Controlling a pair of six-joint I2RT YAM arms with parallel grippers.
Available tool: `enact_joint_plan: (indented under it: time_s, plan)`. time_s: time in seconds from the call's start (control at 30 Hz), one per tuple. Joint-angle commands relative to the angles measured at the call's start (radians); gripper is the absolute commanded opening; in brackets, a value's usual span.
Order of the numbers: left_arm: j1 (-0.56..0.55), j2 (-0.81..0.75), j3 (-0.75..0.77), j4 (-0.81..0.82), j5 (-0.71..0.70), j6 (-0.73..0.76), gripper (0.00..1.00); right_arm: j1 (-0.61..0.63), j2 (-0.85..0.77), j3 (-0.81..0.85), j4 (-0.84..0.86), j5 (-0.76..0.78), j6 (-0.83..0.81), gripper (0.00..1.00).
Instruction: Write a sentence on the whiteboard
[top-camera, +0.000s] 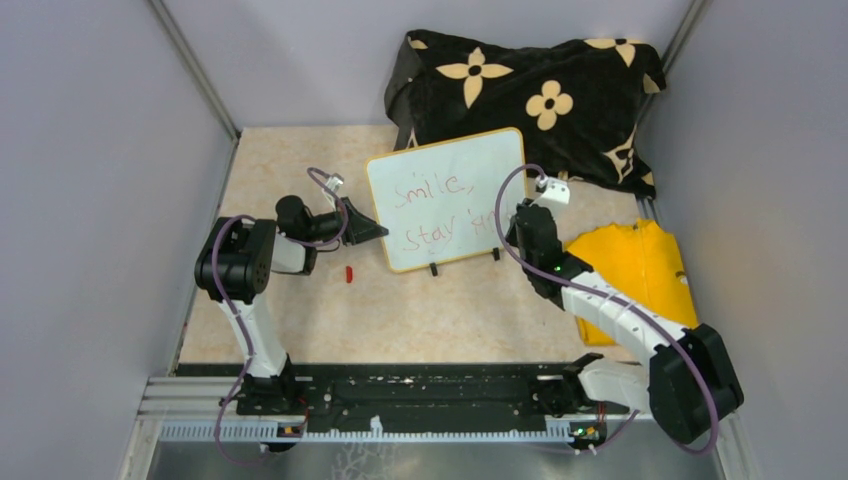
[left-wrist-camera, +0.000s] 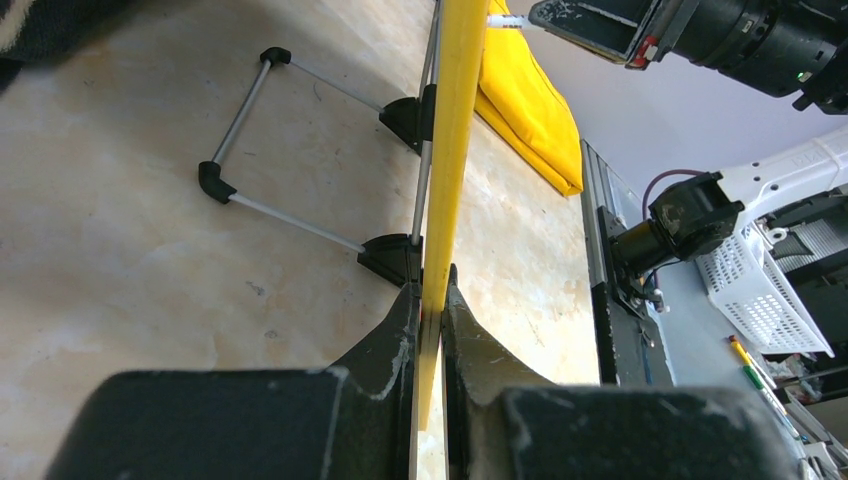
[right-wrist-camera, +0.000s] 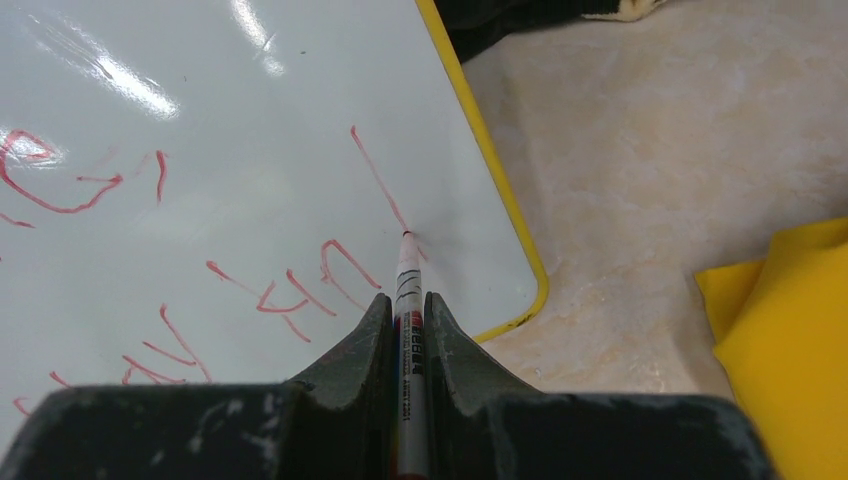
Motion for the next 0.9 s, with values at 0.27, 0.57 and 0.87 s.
enact_joint_plan:
  time_s: [0.27, 0.57, 0.87]
  plan:
    - [-0.003, 0.024, 0.009, -0.096, -0.029, 0.020, 0.03, -0.005, 0.044, 0.071, 0.063, -0.053, -0.003, 0.00]
    - [-0.003, 0.024, 0.009, -0.101, -0.031, 0.023, 0.03, -0.003, 0.029, 0.022, 0.058, -0.073, 0.009, 0.00]
    - [-0.005, 0.024, 0.008, -0.105, -0.031, 0.026, 0.03, -0.003, 0.012, -0.026, 0.027, -0.051, 0.022, 0.00]
